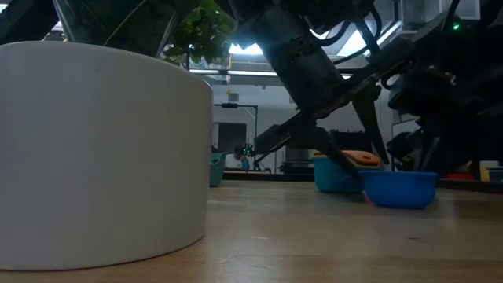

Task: Nest measuring cups in basket
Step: Stack the blue measuring cup on top of the orange measuring cup

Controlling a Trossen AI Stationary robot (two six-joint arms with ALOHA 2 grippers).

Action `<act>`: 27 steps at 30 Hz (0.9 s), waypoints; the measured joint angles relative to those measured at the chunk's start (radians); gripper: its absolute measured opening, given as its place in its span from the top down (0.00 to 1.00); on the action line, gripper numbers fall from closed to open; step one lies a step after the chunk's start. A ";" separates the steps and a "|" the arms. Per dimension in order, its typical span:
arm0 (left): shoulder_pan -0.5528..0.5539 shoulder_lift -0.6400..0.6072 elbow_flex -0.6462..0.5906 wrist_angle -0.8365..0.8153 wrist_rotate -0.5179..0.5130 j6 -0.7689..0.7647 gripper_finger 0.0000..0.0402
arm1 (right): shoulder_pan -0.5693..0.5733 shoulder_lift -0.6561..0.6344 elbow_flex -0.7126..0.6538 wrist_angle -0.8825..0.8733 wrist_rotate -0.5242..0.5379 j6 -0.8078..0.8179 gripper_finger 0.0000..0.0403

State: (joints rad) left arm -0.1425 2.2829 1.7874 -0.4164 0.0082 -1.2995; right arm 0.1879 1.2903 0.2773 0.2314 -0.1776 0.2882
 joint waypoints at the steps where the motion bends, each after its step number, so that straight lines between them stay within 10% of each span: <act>1: 0.000 0.000 0.000 -0.001 0.000 0.000 0.66 | 0.003 0.000 0.000 0.003 0.000 0.000 0.90; 27: -0.002 0.000 0.000 -0.110 -0.019 0.109 0.69 | 0.021 -0.001 0.002 0.043 -0.018 -0.001 0.90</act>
State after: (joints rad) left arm -0.1448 2.2826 1.7874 -0.5267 -0.0113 -1.1902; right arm 0.2092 1.2896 0.2794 0.2741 -0.1959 0.2874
